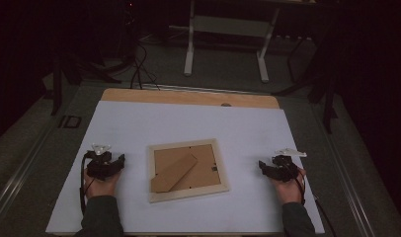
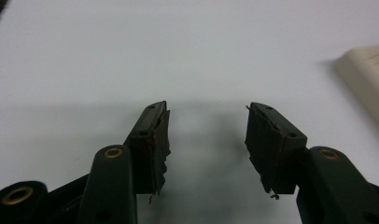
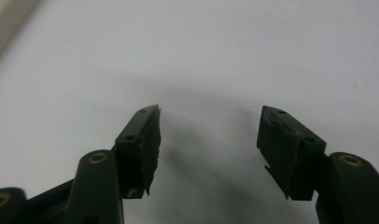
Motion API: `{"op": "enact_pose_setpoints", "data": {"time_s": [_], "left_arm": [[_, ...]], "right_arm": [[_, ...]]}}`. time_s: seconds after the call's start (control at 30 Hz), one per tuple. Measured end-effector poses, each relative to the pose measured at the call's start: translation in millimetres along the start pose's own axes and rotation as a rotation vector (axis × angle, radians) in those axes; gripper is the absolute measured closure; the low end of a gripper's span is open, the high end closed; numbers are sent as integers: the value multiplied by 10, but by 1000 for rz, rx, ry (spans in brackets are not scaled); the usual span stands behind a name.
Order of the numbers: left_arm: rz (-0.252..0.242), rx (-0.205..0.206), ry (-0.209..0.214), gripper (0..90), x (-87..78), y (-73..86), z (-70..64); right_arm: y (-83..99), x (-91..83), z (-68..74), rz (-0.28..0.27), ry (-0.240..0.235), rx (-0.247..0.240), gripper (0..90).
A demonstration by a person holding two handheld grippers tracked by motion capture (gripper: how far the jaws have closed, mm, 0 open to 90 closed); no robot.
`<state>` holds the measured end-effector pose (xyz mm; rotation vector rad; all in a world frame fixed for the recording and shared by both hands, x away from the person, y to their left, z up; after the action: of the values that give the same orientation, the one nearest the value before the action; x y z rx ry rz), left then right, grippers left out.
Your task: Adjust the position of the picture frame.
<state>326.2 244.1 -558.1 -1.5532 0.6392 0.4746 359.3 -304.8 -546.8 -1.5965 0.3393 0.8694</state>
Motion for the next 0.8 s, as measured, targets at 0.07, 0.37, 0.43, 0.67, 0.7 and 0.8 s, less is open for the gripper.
{"op": "enact_pose_setpoints", "data": {"time_s": [0.07, 0.37, 0.43, 0.67, 0.7, 0.8], "left_arm": [[-25, 18, 11, 490, -42, -23, -27], [-37, 167, 141, 538, -222, -95, -244], [-36, 164, 163, 537, -234, -95, -250], [13, 186, 237, 564, -209, -61, -307], [18, 194, 240, 564, -210, -59, -323], [30, 210, 262, 567, -200, -50, -375]], "right_arm": [[-19, -35, 47, -16, -22, -29, 412], [-39, -93, 192, -21, -71, -81, 451], [-42, -93, 229, -20, -96, -81, 450], [-56, -129, 368, -31, -185, -70, 477], [-56, -134, 384, -30, -190, -71, 484], [-62, -140, 439, -35, -202, -74, 513]]}}
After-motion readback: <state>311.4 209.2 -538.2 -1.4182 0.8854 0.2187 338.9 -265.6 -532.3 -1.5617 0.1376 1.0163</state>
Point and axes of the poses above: each handheld gripper's, and its own axes: x roughly forward along the jaws, y roughly out of its underside, z roughly to its left, the point moved 3 cm from there along x, roughly forward along the jaws
